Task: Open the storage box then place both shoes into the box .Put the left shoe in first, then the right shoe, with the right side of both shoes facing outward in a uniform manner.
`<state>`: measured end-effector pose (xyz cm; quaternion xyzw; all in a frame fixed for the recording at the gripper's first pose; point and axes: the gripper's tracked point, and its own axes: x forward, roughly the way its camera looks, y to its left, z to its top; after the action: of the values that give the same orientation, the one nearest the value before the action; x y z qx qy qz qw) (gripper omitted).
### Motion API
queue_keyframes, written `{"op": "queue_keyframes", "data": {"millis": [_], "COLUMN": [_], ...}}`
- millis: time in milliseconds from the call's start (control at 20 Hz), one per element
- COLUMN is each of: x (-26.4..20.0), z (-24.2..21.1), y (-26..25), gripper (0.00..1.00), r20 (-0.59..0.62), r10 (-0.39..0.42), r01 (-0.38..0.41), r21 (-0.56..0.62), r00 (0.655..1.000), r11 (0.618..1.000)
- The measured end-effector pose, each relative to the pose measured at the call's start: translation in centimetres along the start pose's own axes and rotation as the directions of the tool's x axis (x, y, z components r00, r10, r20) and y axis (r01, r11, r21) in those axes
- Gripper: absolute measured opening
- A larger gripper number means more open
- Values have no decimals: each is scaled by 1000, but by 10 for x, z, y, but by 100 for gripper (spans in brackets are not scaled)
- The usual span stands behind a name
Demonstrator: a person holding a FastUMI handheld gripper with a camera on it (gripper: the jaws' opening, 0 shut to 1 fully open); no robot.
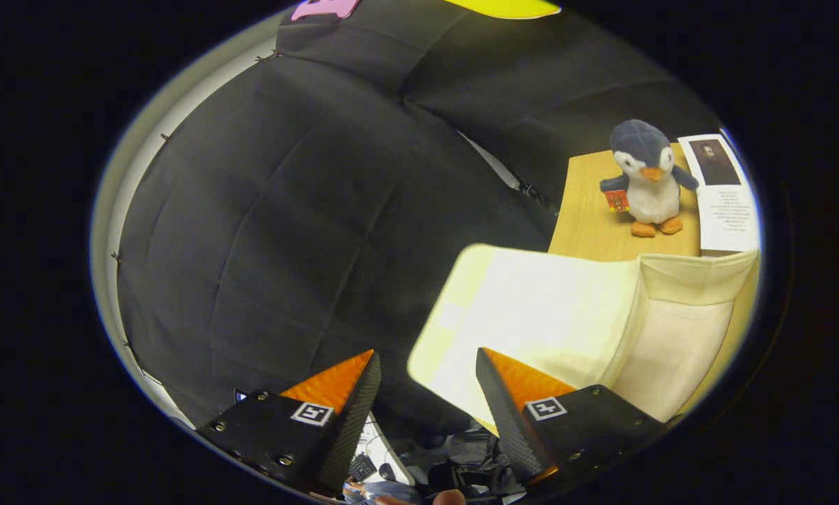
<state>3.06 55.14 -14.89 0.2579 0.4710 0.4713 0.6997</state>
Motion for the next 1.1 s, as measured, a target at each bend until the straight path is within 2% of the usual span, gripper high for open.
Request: {"op": "queue_keyframes", "data": {"millis": [50, 350, 450, 750, 1100], "x": [-7, -62, -80, -144, -208], "z": [1, 16, 26, 28, 5], "y": [-6, -51, -71, -134, -199], "gripper": [91, 91, 91, 92, 92], "r20": [9, 74, 131, 189, 169], "r10": [-18, -131, -171, -316, -438], "r01": [18, 137, 181, 331, 445], "r21": [-19, -73, -71, -54, -5], "r00": [1000, 989, 977, 930, 883], "r11": [1000, 988, 981, 942, 895]}}
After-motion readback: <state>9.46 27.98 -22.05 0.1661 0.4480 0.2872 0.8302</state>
